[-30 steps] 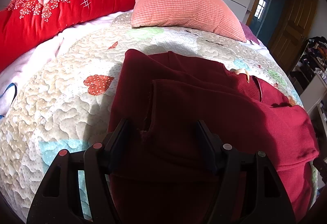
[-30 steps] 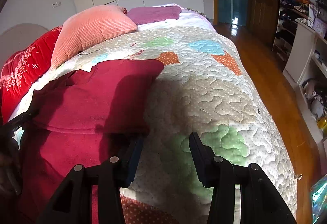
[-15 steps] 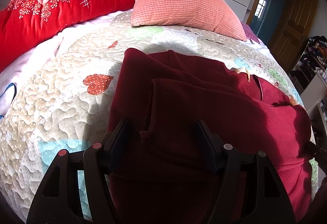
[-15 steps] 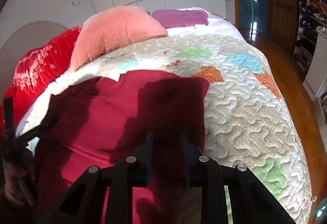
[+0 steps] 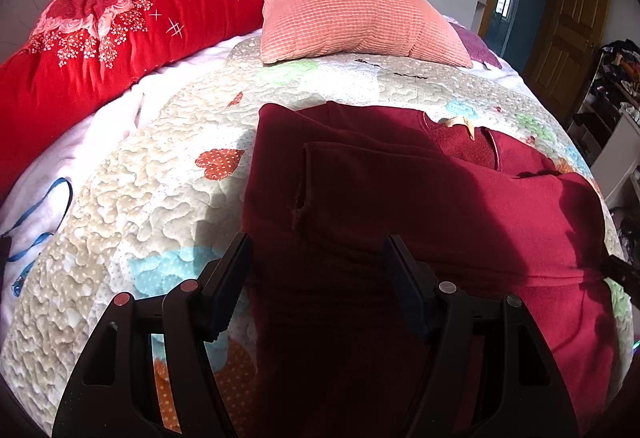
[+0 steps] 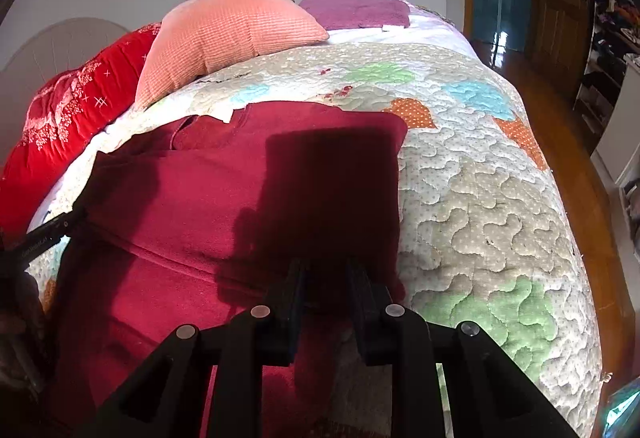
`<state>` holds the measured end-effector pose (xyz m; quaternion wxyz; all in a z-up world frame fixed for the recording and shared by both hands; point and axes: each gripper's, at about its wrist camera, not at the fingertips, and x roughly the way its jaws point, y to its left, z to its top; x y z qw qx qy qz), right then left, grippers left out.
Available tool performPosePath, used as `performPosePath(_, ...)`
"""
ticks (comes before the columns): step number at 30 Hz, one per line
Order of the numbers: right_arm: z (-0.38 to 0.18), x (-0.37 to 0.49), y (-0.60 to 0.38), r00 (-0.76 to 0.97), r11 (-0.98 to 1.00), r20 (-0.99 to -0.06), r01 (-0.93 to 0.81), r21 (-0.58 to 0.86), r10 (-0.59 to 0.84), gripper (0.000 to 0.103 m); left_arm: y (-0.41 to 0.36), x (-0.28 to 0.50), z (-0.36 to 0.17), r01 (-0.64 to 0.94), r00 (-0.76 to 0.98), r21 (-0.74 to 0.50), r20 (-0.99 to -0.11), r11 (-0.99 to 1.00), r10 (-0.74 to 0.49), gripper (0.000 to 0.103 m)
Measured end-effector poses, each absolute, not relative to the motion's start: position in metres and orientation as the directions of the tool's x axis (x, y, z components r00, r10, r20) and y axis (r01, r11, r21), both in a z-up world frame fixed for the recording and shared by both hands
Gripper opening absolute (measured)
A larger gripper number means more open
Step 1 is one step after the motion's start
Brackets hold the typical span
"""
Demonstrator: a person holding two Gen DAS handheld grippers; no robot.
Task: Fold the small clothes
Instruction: 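Smooth the folded sweatshirt with both grippers resting on it, then lift both grippers off the sweatshirt and move them to its hem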
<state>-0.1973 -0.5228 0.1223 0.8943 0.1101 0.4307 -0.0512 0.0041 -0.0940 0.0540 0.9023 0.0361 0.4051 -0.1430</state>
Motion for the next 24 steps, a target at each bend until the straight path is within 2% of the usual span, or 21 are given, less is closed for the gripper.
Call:
performPosePath(2,0.14,-0.218,-0.521,0.654,0.97,-0.756,0.161,0.182,0.033,0.023,-0.085,-0.01,0.062,0.286,0.639,-0.04,-0.737,0.957,-0.222,0.068)
performPosePath(6,0.171,-0.268,-0.521,0.687,0.971,-0.719,0.088,0.221,0.101,0.043,-0.067,-0.042,0.072,0.293,0.644,-0.045,-0.73,0.955,-0.232,0.068)
performPosePath(10,0.187,-0.317,-0.524,0.681,0.968,-0.718,0.052,0.247,0.146,0.051,-0.051,-0.073,0.076,0.296,0.641,-0.048,-0.73,0.954,-0.236,0.068)
performPosePath(17,0.157,-0.355,-0.505,0.625,0.977,-0.771,0.064,0.205,0.121,0.051,-0.041,-0.116,0.078,0.302,0.646,-0.027,-0.73,0.953,-0.225,0.068)
performPosePath(20,0.143,-0.363,-0.491,0.612,0.971,-0.774,0.045,0.236,0.16,0.051,-0.036,-0.131,0.076,0.315,0.627,-0.044,-0.74,0.948,-0.243,0.068)
performPosePath(24,0.124,-0.37,-0.474,0.572,0.982,-0.81,0.041,0.183,0.127,0.051,-0.021,-0.151,0.07,0.327,0.599,-0.072,-0.756,0.942,-0.265,0.068)
